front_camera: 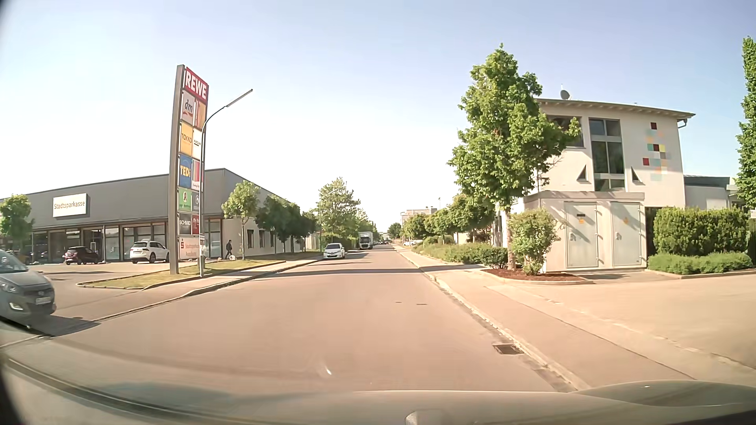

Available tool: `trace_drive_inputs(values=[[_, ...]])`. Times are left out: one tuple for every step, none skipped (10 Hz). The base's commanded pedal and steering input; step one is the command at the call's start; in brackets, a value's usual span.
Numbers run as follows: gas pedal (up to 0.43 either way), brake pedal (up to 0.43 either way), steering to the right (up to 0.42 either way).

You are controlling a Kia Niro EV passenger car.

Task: Follow the waypoints while adhering to traffic rules and regulations

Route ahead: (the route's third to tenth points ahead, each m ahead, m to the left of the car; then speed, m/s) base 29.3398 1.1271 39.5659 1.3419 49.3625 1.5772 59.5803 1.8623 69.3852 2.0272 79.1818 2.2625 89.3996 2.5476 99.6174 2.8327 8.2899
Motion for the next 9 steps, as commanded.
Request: trace_drive_inputs(values=[[0.157, 0.000, -0.015], [0.157, 0.000, -0.016], [0.157, 0.000, -0.018], [0.157, 0.000, -0.017], [0.150, 0.000, -0.018], [0.150, 0.000, -0.015], [0.150, 0.000, -0.010], [0.150, 0.000, -0.004], [0.150, 0.000, -0.003]])
